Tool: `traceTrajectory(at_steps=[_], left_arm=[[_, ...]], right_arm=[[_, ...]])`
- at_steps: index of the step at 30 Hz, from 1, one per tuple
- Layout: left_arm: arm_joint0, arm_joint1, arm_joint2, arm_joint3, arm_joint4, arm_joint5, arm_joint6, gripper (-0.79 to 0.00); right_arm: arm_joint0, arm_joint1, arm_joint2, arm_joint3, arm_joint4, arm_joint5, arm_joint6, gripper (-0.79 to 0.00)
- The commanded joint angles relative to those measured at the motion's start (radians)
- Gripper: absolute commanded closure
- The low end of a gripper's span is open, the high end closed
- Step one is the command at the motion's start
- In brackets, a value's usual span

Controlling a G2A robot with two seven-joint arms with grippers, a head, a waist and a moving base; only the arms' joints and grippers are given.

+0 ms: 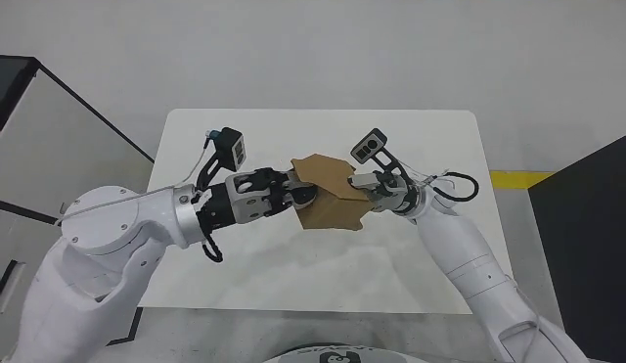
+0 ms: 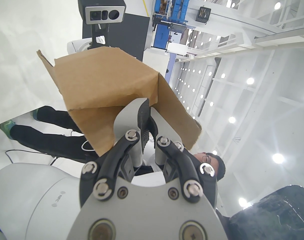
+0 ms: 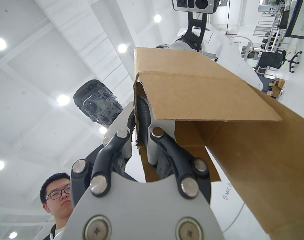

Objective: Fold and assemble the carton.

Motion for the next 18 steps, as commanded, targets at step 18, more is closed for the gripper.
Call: traceTrajectory(at_steps=[18], left_arm=[[0.064, 0.011, -0.224, 0.001, 0.007, -0.083, -0.051, 0.0]], right_arm=[[-0.017, 0.002, 0.01, -0.034, -0.003, -0.005, -0.039, 0.0]])
